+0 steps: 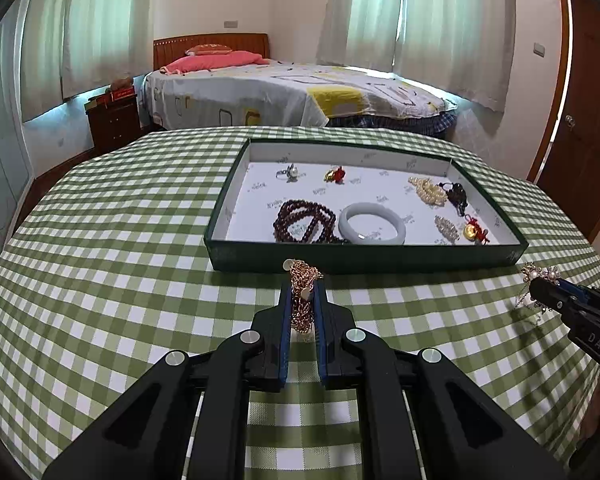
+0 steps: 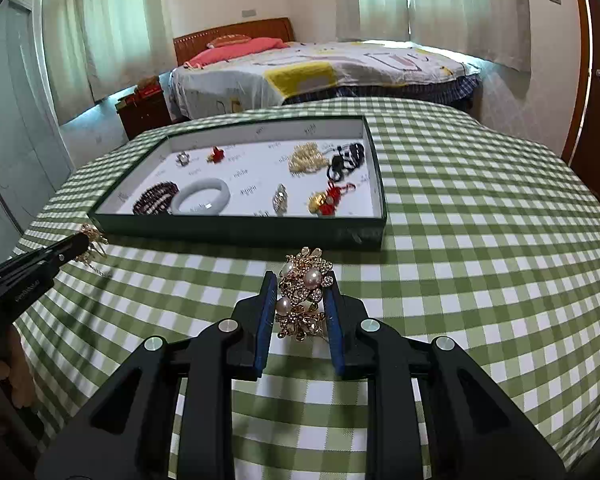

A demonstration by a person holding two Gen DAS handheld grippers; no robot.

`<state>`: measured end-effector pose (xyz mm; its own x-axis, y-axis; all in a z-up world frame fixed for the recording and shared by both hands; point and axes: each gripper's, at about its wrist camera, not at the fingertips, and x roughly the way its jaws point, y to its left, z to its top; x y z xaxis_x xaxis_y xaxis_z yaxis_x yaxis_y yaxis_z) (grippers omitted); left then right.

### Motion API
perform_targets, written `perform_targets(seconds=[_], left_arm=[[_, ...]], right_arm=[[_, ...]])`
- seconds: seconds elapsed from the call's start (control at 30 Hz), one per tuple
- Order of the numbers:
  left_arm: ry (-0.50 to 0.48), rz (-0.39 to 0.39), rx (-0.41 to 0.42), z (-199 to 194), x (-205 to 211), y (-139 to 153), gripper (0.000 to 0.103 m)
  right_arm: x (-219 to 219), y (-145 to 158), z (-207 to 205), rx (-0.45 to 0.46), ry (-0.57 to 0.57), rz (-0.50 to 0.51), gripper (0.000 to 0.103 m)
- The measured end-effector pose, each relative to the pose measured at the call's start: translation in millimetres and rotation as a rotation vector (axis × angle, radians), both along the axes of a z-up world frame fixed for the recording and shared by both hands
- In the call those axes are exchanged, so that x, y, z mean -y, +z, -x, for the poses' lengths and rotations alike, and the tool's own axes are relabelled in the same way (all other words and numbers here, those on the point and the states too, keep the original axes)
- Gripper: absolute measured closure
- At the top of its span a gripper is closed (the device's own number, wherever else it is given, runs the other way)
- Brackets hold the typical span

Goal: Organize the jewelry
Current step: 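Carry both brooches into the tray and open both tools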

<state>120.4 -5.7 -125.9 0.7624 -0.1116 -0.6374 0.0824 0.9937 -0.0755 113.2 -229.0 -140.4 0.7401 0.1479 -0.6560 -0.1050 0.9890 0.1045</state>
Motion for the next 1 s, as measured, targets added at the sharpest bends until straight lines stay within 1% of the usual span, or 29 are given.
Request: perform_targets(seconds=[0.3, 0.53, 0.8, 1.0], left_arm=[[-0.002, 0.022, 0.050, 5, 0, 23, 0.092], [-0.017, 0.034, 0.109, 0, 3, 50, 0.092], [-0.035, 0.041, 0.168, -25, 8, 75, 0.092], [-0.052, 0.024, 0.215, -53, 18, 88, 0.092]], right_arm=[[-5, 30, 7, 0.061, 0.018, -0.019, 0.080], [-13, 54, 0, 0.116, 0.042, -0.030, 0.080], [-25, 88, -27, 0.204, 0.073, -0.025, 0.080], [-33, 109, -59, 0.256, 0.084, -0.025, 0.080]])
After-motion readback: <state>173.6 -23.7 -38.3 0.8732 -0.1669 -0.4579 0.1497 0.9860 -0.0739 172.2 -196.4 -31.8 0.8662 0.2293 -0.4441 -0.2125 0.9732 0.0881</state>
